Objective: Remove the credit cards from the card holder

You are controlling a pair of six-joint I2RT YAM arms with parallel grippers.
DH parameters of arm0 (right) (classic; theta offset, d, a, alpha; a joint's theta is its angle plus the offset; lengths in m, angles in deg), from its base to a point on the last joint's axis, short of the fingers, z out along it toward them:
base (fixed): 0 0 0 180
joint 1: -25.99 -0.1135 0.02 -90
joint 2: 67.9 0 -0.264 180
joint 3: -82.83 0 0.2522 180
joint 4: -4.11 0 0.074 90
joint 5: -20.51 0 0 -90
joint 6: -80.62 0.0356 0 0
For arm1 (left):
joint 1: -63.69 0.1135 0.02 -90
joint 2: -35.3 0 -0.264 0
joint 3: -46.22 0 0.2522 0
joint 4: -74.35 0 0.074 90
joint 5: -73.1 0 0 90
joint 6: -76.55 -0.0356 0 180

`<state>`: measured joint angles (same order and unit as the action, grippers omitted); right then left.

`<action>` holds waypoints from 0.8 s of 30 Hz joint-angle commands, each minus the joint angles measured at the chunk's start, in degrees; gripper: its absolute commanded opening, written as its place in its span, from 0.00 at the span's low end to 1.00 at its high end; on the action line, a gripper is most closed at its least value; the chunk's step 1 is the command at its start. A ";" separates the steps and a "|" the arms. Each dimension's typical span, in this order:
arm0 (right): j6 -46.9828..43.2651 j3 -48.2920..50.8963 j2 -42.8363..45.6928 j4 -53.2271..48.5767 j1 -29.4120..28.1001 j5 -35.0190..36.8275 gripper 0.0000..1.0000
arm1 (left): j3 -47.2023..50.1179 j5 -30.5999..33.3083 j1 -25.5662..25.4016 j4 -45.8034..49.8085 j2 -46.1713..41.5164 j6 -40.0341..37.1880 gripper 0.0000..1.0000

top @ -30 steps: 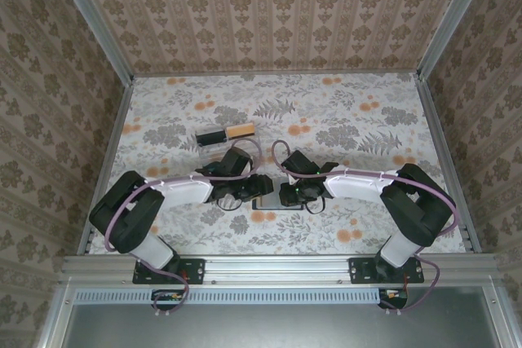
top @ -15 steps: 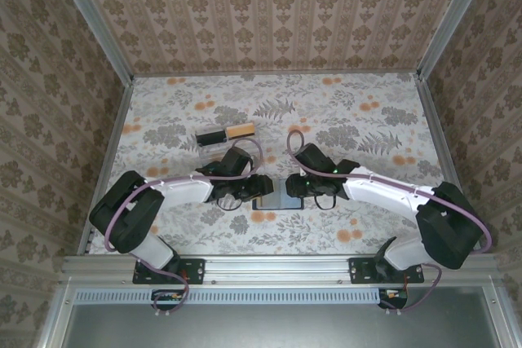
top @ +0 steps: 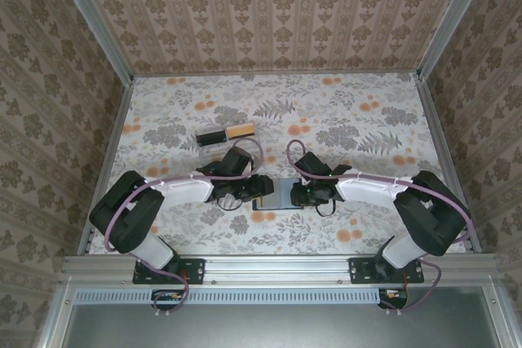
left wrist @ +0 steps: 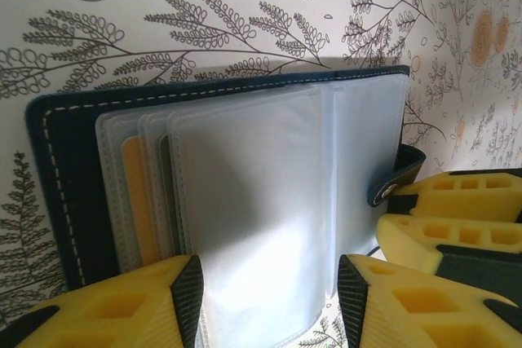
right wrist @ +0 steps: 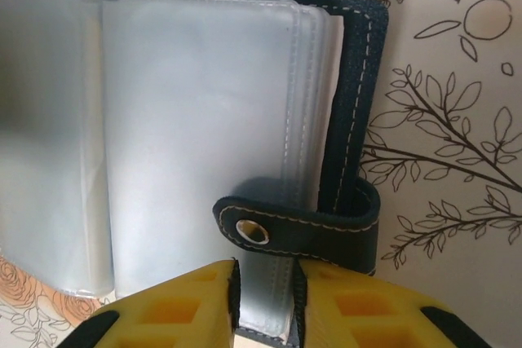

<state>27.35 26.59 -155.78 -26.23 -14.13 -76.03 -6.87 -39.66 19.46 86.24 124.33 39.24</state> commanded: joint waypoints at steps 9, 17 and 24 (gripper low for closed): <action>1.48 1.35 -1.44 2.78 0.04 -1.99 0.25 | -4.67 -4.55 -0.86 -0.23 3.81 -1.98 0.52; 1.51 1.76 -1.17 2.65 0.05 -1.65 0.25 | -5.49 -2.48 -0.71 2.21 1.44 -2.83 0.52; 1.34 1.65 -1.45 2.66 0.08 -1.57 0.25 | -3.37 4.91 1.01 10.15 -5.92 -4.30 0.53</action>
<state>28.36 27.18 -156.17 -23.25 -14.02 -77.26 -10.94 -38.66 19.53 91.57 121.12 37.01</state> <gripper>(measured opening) 0.252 0.532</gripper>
